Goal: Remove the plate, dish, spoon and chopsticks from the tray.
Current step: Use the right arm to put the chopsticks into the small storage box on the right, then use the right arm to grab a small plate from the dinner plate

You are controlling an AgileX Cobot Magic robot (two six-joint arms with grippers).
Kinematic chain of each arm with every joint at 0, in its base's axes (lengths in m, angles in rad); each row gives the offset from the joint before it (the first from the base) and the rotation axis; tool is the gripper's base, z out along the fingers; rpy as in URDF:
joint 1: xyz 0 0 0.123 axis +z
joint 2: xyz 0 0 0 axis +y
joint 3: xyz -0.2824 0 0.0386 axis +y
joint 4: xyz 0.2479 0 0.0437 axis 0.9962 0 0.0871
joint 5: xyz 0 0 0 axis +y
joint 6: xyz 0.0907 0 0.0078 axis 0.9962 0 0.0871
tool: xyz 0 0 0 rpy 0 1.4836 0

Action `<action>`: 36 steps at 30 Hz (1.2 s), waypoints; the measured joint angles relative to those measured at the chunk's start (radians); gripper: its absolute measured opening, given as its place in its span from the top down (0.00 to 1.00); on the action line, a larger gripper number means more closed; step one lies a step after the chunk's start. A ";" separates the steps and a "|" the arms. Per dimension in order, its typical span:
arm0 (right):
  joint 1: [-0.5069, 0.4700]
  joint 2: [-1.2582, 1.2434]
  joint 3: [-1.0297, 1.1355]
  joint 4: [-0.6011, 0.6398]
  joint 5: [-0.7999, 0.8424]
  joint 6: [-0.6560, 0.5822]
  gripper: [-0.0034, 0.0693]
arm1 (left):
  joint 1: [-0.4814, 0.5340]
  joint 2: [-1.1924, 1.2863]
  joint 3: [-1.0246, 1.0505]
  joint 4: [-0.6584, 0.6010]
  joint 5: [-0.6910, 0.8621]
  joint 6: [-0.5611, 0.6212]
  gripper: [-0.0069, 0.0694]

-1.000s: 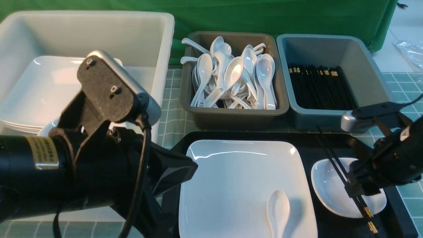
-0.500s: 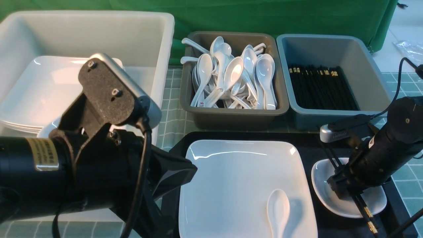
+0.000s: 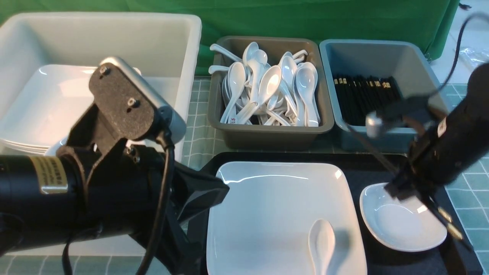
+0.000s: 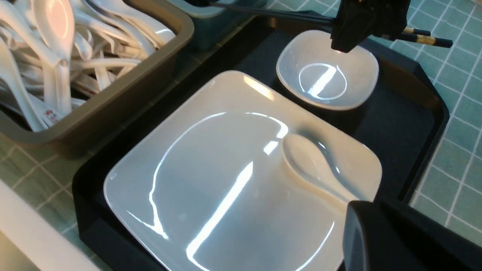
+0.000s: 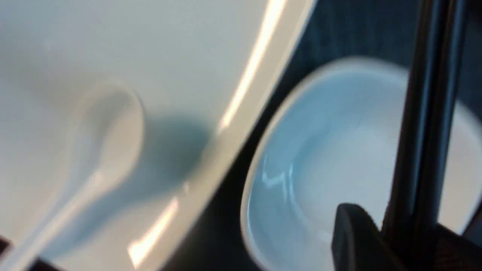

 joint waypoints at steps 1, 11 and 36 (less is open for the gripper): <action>-0.002 0.003 -0.047 0.007 -0.021 0.018 0.79 | 0.000 0.000 0.000 0.000 -0.021 0.001 0.89; -0.162 0.334 -0.551 0.153 -0.167 0.108 0.79 | 0.000 -0.105 0.000 -0.054 -0.179 0.007 0.89; -0.173 0.266 -0.758 -0.016 0.337 0.090 0.54 | 0.000 -0.260 0.000 0.036 0.051 -0.008 0.89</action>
